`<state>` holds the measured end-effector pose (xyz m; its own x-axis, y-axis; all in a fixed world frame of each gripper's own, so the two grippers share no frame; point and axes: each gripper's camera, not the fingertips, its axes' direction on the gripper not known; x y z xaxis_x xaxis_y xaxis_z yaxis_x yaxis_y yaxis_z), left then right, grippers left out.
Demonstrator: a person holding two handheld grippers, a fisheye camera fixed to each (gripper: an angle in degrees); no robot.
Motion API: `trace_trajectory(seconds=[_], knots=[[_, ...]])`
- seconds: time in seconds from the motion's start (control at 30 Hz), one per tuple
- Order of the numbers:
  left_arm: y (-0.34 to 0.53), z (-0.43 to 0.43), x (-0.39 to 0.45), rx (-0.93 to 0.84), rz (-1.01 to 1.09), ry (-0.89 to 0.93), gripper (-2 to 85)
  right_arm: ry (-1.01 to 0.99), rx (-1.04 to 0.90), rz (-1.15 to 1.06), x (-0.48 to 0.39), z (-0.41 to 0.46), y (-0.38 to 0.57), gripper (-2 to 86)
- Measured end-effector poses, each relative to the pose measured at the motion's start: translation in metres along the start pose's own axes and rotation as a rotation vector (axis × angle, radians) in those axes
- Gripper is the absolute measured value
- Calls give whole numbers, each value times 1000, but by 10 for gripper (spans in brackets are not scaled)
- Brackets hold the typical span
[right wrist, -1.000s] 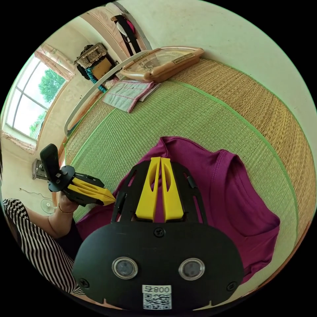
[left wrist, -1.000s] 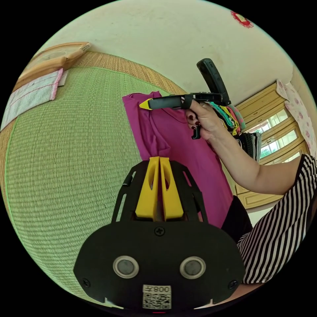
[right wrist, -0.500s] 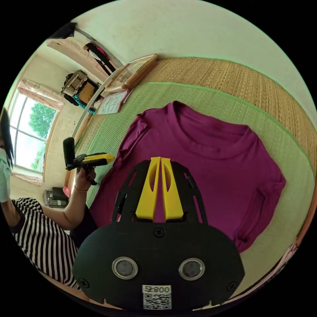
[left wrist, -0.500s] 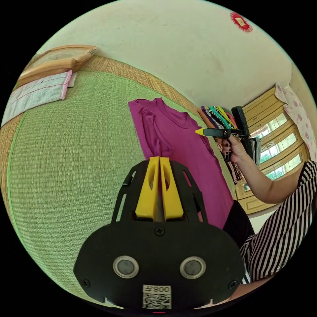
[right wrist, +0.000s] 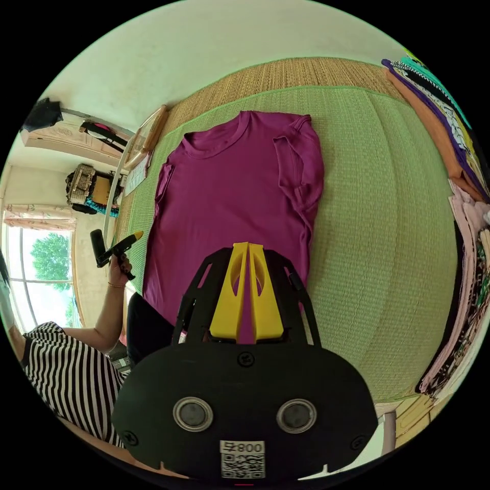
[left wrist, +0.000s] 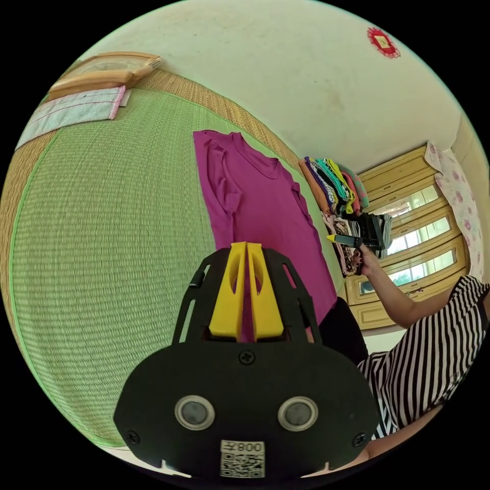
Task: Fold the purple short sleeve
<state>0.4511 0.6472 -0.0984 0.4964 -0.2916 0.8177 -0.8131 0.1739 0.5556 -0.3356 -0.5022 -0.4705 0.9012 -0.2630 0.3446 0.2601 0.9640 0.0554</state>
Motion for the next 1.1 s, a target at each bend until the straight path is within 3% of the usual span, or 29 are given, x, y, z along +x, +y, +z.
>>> trace_trajectory(seconds=[0.27,0.6,1.1], knots=[[90,-40,31,-72,-86,51,41,-99,5,112,59,-54,155,7],[192,-64,59,-209,-215,-76,72,-196,50,202,121,-96,320,34],[199,-13,74,-539,-169,-223,79,-225,68,231,122,-123,409,60]])
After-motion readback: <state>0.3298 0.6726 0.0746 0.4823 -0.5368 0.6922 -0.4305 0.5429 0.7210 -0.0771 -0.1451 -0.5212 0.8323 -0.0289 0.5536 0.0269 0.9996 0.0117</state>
